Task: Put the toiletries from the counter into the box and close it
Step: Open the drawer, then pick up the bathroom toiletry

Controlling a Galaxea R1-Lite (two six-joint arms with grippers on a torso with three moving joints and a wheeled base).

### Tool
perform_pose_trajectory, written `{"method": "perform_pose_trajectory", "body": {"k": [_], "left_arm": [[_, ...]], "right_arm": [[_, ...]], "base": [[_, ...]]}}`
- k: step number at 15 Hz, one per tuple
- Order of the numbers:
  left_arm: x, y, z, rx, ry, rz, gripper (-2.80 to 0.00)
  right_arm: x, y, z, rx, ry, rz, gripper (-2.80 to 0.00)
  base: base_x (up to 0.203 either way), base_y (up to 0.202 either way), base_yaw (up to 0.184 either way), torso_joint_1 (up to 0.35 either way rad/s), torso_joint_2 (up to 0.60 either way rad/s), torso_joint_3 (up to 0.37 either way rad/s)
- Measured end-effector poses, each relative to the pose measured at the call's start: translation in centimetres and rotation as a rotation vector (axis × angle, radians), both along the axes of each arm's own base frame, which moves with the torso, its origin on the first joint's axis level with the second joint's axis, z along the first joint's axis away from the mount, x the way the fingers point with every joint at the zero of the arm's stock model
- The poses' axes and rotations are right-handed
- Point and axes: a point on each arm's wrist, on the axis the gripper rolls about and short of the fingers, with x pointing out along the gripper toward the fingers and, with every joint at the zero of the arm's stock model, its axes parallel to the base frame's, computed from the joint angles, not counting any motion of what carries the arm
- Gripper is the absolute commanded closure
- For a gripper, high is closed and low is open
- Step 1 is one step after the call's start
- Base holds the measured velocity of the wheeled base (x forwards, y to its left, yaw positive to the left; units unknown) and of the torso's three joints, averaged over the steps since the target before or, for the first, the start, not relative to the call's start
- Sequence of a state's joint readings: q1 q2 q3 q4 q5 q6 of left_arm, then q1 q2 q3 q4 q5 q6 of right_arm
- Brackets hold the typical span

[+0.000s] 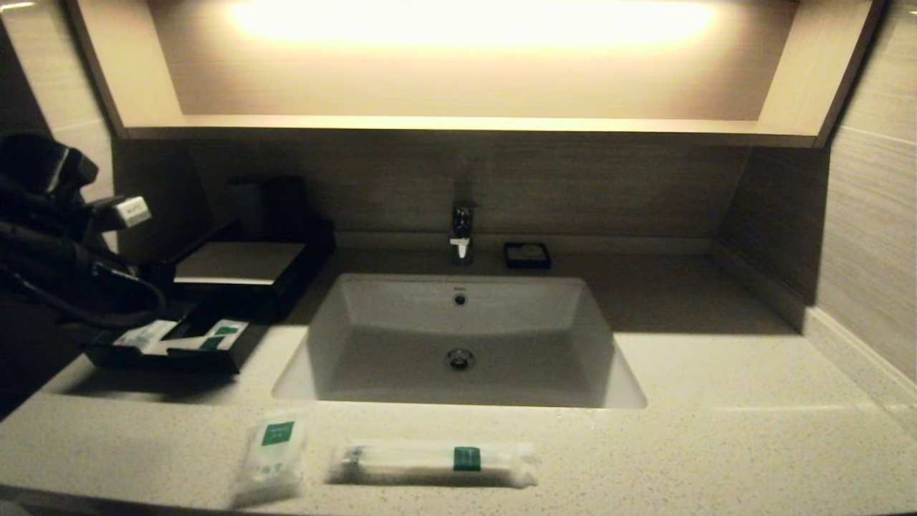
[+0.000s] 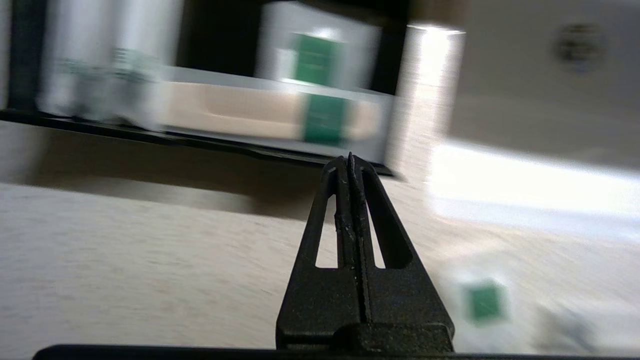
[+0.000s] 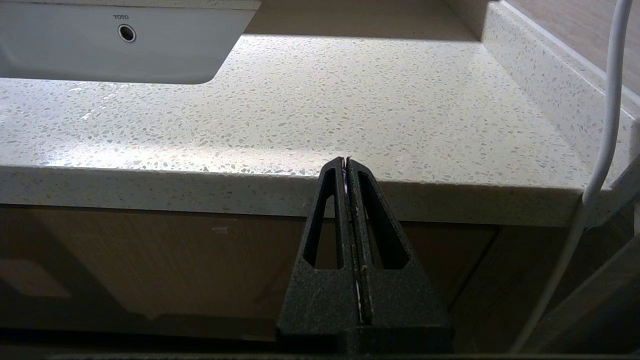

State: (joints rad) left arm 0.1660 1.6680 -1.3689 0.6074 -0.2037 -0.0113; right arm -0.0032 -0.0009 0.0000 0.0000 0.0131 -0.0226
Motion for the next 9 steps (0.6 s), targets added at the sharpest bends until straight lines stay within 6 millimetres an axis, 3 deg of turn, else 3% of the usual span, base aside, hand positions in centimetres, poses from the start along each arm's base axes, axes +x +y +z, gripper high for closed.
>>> {"method": "perform_pose_trajectory", "body": {"k": [9], "left_arm": [[-5.0,-5.3,1.1,-0.063,0.048,-0.212,0.0]], "right_arm": [[0.0,0.0,0.0,0.0,0.0,0.0,0.0]], "base": [[0.0,0.0,0.0,0.0,0.0,0.0]]}}
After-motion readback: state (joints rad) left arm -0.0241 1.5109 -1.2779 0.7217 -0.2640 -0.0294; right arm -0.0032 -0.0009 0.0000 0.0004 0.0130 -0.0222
